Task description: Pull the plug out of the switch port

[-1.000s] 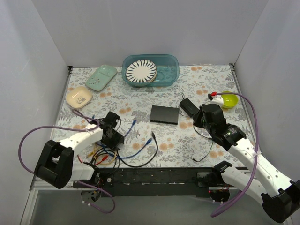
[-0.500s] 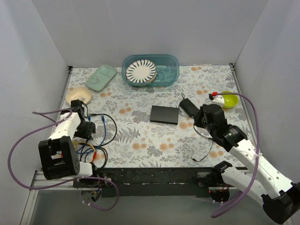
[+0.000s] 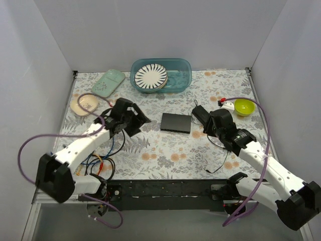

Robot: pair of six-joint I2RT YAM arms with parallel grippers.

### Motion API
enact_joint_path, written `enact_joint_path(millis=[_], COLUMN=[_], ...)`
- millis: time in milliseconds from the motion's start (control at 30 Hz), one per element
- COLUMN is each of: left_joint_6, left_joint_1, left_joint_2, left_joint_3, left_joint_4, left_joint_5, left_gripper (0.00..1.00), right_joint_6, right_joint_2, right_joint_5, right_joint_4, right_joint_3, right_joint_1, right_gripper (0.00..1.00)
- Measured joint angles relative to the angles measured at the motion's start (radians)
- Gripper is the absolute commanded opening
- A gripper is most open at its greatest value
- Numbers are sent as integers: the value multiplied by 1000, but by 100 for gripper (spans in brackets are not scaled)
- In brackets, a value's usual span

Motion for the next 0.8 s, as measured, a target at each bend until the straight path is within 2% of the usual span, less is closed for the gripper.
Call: enact_joint_path(millis=[133, 233, 333, 400, 433, 467, 500, 567, 700, 800], left_joint_6=[33, 46, 60, 70, 75, 79, 83, 90, 102, 115], left_joint_1=[-166, -238, -245, -233, -229, -225, -220, -212, -201, -195], left_joint_2=[297, 488, 608, 648, 652, 652, 649, 645, 638, 593], left_joint_3=[164, 261, 323, 356, 365, 371, 375, 378, 352, 257], left_joint_4=[51, 38, -17, -45, -51, -53, -52, -48, -42, -20], left_joint_5=[15, 5, -22, -40, -44, -48, -50, -48, -31, -2], left_gripper=[68, 66, 66, 67, 67, 67, 67, 66, 67, 67], right_joint_6=[-5, -7, -8, -18, -24, -31, -37, -76, -204, -287], right_joint_2=[94, 167, 228, 284, 308, 342, 377, 446, 626, 750], right_joint_5=[-33, -53, -55, -50, -47, -44, -39, -22, -4, -25], right_joint_4=[0, 4, 10, 10, 11, 11, 16, 22, 48, 80], right_joint_3=[10, 34, 59, 97, 116, 145, 175, 237, 391, 466], right_joint_1=[-11, -22, -45, -75, -87, -102, -115, -131, -146, -152], right_gripper=[37, 35, 45, 57, 68, 86, 90, 96, 96, 96])
